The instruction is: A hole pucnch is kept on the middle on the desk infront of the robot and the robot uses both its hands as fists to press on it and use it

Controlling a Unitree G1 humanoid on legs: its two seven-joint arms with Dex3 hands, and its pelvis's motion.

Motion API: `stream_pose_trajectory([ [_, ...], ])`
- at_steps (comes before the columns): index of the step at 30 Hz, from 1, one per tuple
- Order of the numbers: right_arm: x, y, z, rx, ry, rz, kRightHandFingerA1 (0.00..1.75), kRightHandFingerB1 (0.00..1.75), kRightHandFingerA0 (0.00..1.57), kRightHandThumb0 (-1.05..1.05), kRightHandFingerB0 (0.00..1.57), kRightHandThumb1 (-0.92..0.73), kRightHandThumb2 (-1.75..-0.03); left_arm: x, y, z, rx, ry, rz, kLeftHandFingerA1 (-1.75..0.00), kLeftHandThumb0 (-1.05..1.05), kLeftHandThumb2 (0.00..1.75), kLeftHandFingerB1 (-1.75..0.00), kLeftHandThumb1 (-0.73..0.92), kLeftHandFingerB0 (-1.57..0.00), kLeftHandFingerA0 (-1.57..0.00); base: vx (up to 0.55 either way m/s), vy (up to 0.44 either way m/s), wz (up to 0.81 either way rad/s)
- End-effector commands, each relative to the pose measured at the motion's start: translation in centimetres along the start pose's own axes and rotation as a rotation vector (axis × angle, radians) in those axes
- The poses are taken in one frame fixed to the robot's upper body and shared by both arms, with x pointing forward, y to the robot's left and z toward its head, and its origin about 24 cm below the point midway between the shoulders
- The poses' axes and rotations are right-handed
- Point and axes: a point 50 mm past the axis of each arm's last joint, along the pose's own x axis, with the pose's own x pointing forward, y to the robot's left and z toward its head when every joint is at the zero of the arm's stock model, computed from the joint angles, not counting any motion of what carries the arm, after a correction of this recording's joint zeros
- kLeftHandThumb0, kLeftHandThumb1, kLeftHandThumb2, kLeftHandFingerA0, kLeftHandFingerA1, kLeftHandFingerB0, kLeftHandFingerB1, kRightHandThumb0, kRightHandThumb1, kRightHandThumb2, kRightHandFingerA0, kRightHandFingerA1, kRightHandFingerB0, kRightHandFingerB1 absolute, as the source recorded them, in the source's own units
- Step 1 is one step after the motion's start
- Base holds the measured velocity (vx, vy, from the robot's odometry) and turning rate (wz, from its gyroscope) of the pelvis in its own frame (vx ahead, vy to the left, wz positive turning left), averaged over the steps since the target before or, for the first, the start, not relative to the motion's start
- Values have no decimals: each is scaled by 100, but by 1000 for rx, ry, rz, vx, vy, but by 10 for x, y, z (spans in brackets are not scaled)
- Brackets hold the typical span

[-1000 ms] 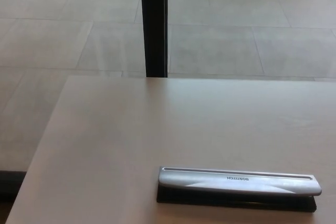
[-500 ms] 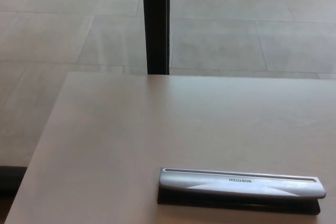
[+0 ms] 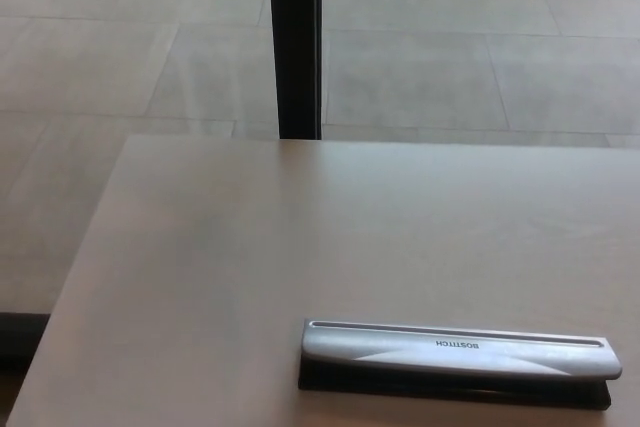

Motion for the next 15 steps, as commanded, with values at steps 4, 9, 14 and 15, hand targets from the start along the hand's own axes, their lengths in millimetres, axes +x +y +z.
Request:
stream_pose_trajectory([
  [4,-89,116,8,372,211,516,175,150,102,-25,68,-69,-111,-70,-141,35,-348,35,-579,-175,-8,118,-134,61,-71,-86,0,0,0],
  [9,-115,131,-7,345,312,640,175,155,101,-24,67,-65,-116,-90,-160,23,-388,144,-590,-175,-13,115,-143,62,-72,-87,0,0,0],
  [14,-132,140,-18,359,391,710,175,143,104,-28,78,-64,-109,-106,-173,16,-469,260,-546,-175,-15,104,-154,72,-61,-85,0,0,0],
  [15,-134,141,-18,360,401,717,175,145,103,-27,77,-64,-109,-107,-175,15,-472,267,-546,-175,-16,103,-155,72,-60,-85,0,0,0],
])
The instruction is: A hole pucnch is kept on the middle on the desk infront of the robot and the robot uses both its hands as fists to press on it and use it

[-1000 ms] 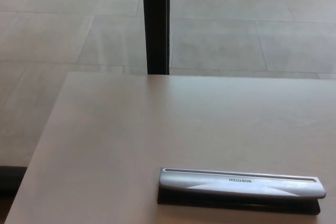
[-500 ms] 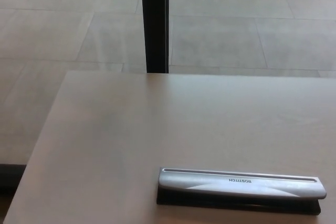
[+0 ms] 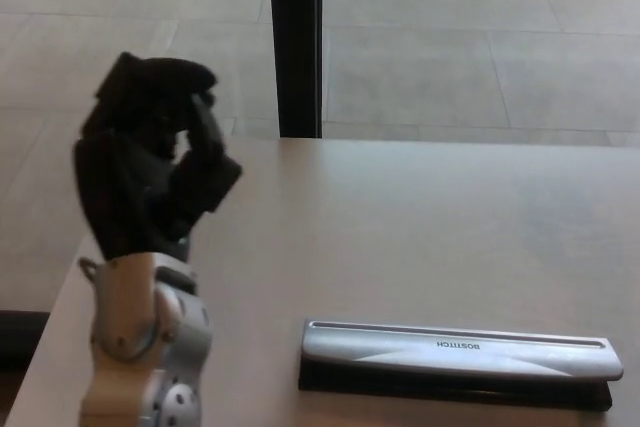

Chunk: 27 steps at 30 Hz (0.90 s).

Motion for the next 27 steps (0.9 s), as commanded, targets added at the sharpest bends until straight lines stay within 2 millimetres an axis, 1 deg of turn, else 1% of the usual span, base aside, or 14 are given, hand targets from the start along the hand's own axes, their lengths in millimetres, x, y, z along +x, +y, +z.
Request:
stream_pose_trajectory([
  [1,-21,36,-23,125,236,190,175,144,104,-28,78,-62,-109,-16,-43,-16,-170,156,-52,-175,-18,101,-154,72,-60,-86,0,0,0],
  [2,-21,37,-24,114,252,194,175,144,104,-28,78,-62,-109,-16,-44,-17,-170,163,-53,-175,-18,101,-154,72,-60,-86,0,0,0],
  [4,-24,39,-29,115,293,230,175,135,105,-27,76,-68,-105,-19,-49,-23,-180,185,-64,-175,-20,97,-146,75,-58,-86,0,0,0],
  [5,-26,40,-32,98,315,254,175,139,104,-25,68,-70,-101,-20,-52,-26,-186,201,-62,-175,-19,97,-146,77,-59,-87,0,0,0],
  [6,-28,41,-35,77,335,273,175,139,104,-25,68,-70,-101,-22,-54,-29,-186,209,-62,-175,-19,97,-146,77,-59,-87,0,0,0],
  [8,-35,42,-42,51,391,293,175,131,107,-24,74,-65,-112,-27,-58,-37,-215,248,-44,-175,-17,100,-144,77,-62,-88,0,0,0],
  [9,-38,43,-44,38,405,299,175,131,105,-23,73,-65,-111,-28,-59,-40,-214,260,-36,-175,-18,99,-147,76,-61,-89,0,0,0],
  [11,-43,44,-48,-14,413,305,175,133,105,-24,73,-65,-109,-31,-61,-44,-223,284,-14,-175,-19,102,-148,73,-63,-89,0,0,0],
  [14,-51,46,-55,-14,427,290,175,138,102,-27,71,-66,-107,-39,-63,-53,-228,333,16,-175,-20,102,-149,72,-62,-88,0,0,0],
  [16,-53,46,-57,8,440,281,175,137,102,-28,71,-66,-105,-42,-63,-56,-230,344,25,-175,-20,102,-150,72,-62,-88,0,0,0],
  [17,-53,46,-58,-2,442,280,175,141,102,-30,69,-67,-104,-44,-63,-58,-230,351,27,-175,-19,99,-150,73,-61,-86,0,0,0],
  [21,-53,43,-62,-10,440,275,175,141,103,-28,69,-66,-106,-54,-63,-72,-233,408,27,-175,-20,99,-153,73,-59,-85,0,0,0],
  [23,-53,43,-66,-3,439,260,175,142,105,-28,71,-66,-107,-63,-66,-85,-210,455,51,-175,-23,95,-155,74,-59,-84,0,0,0],
  [27,-58,43,-74,-39,452,240,175,145,106,-31,71,-67,-104,-81,-70,-108,-208,530,82,-175,-23,102,-158,71,-58,-85,0,0,0],
])
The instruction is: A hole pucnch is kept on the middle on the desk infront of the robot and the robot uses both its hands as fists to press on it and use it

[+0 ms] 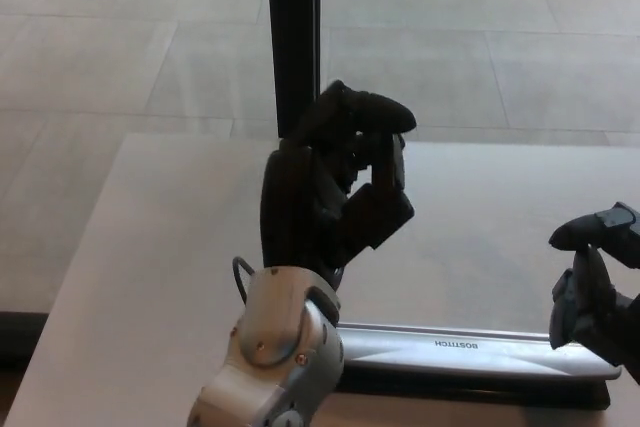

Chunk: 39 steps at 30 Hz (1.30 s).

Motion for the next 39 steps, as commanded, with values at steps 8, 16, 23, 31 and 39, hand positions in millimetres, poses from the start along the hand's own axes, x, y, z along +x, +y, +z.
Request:
stream_pose_trajectory([
  [8,-5,-3,-31,-36,76,-92,175,147,106,-35,74,-64,-104,-59,-28,-112,-257,375,269,-175,-32,82,-147,81,-59,-88,0,0,0],
  [16,-7,-8,-37,-32,84,-141,175,150,101,-34,69,-69,-98,-66,-34,-124,-241,419,323,-175,-37,78,-147,80,-60,-86,0,0,0],
  [23,-9,-10,-40,-25,89,-197,175,152,102,-36,70,-68,-97,-65,-40,-124,-232,387,389,-175,-36,79,-147,79,-63,-86,0,0,0],
  [31,-14,-10,-53,45,82,-295,175,147,103,-36,73,-66,-100,-70,-44,-128,-144,320,461,-175,-32,79,-147,85,-57,-88,0,0,0],
  [39,-26,-3,-77,147,45,-380,175,147,105,-33,76,-66,-101,-96,-52,-142,185,175,450,-175,-26,100,-159,73,-61,-89,0,0,0],
])
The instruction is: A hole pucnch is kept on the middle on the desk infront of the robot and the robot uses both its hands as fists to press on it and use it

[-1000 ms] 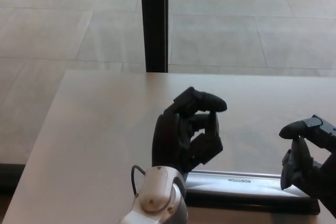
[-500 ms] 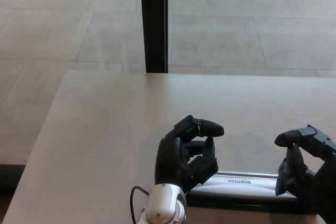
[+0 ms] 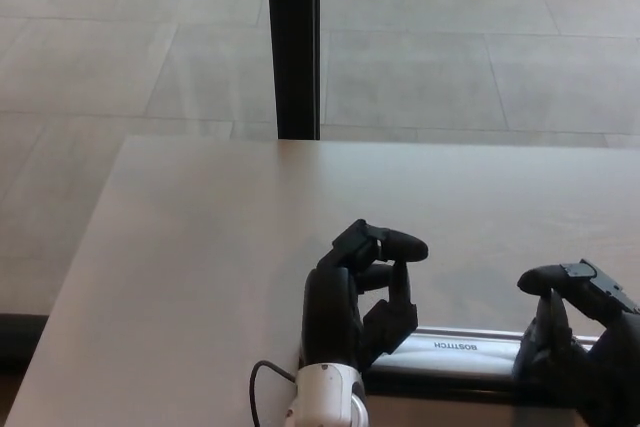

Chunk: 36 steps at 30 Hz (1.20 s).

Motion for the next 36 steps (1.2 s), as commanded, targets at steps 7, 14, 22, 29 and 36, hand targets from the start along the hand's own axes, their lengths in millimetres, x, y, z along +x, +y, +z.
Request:
stream_pose_trajectory([
  [7,-16,-20,-37,96,-141,-301,175,150,103,-30,79,-63,-107,-79,-69,-48,63,-69,203,-175,-35,101,-157,69,-61,-86,0,0,0],
  [14,-16,-25,-47,40,-166,-376,175,153,97,-32,78,-64,-102,-85,-68,-57,167,-134,146,-175,-30,92,-149,74,-68,-88,0,0,0],
  [22,-16,-36,-62,114,-156,-453,175,161,93,-27,78,-53,-109,-81,-64,-62,416,-334,0,-175,-24,97,-148,70,-71,-85,0,0,0],
  [29,-14,-42,-72,94,-147,-456,175,164,89,-28,75,-55,-100,-73,-60,-64,503,-378,-41,-174,-24,95,-142,70,-71,-84,0,0,0],
  [36,-17,-44,-81,71,-135,-453,175,162,88,-29,77,-52,-106,-72,-59,-67,505,-364,-40,-175,-24,92,-148,72,-70,-84,0,0,0],
])
